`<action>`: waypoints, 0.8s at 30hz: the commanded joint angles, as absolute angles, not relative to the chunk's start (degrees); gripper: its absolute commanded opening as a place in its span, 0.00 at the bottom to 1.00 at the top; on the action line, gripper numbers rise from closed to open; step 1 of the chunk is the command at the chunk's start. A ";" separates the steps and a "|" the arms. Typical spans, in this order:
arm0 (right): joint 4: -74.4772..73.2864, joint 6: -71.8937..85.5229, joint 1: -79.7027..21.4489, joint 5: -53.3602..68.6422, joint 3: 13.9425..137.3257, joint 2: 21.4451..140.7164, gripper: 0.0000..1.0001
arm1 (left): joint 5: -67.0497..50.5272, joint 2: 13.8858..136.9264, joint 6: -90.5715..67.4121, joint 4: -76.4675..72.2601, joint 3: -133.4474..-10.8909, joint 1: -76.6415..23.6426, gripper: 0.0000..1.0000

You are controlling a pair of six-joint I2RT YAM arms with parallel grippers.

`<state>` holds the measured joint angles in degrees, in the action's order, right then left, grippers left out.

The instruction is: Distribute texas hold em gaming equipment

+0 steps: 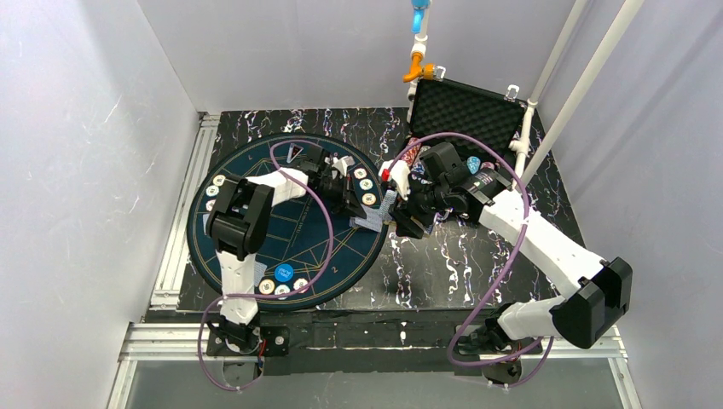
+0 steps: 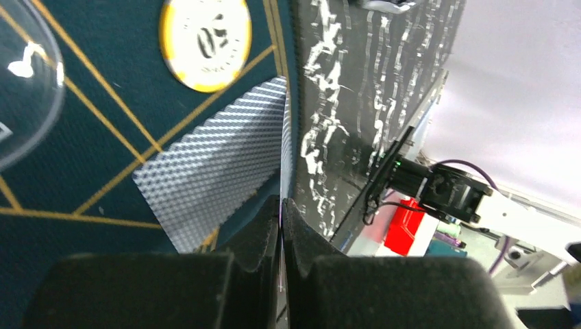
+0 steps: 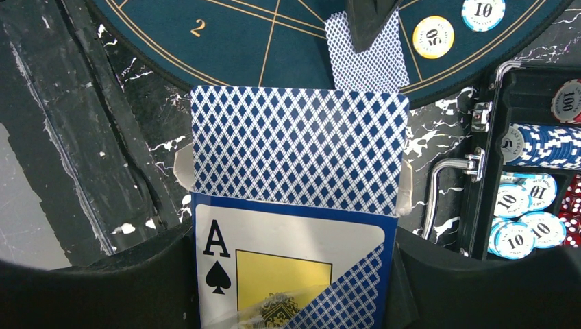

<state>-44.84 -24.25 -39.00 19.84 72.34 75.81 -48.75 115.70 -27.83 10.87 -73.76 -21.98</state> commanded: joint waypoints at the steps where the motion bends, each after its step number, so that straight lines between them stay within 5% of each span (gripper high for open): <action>1: -44.51 -25.12 -38.74 20.80 75.84 75.65 0.01 | -44.76 118.27 -27.39 9.07 -74.50 -22.33 0.01; 3: -44.60 -25.14 -38.71 20.83 75.86 75.77 0.01 | -44.15 119.13 -26.89 10.13 -75.05 -22.35 0.07; 9: -44.52 -25.32 -38.76 21.13 75.52 75.43 0.01 | -41.08 117.40 -23.69 16.89 -77.50 -22.20 0.45; 16: -42.50 -24.37 -38.76 21.72 73.85 73.93 0.01 | -42.89 107.24 -18.38 25.55 -77.10 -18.70 0.71; 20: -40.03 -22.50 -38.78 22.35 72.66 73.44 0.01 | -48.34 100.90 -18.87 27.40 -76.01 -14.57 0.98; 24: -38.31 -21.90 -38.77 23.21 72.33 73.67 0.01 | -57.61 94.85 -20.75 25.56 -75.89 -14.56 0.98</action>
<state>-43.31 -23.33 -39.00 20.99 72.20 75.53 -47.44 102.41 -20.49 24.58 -76.47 -14.22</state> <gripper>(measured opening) 0.709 0.981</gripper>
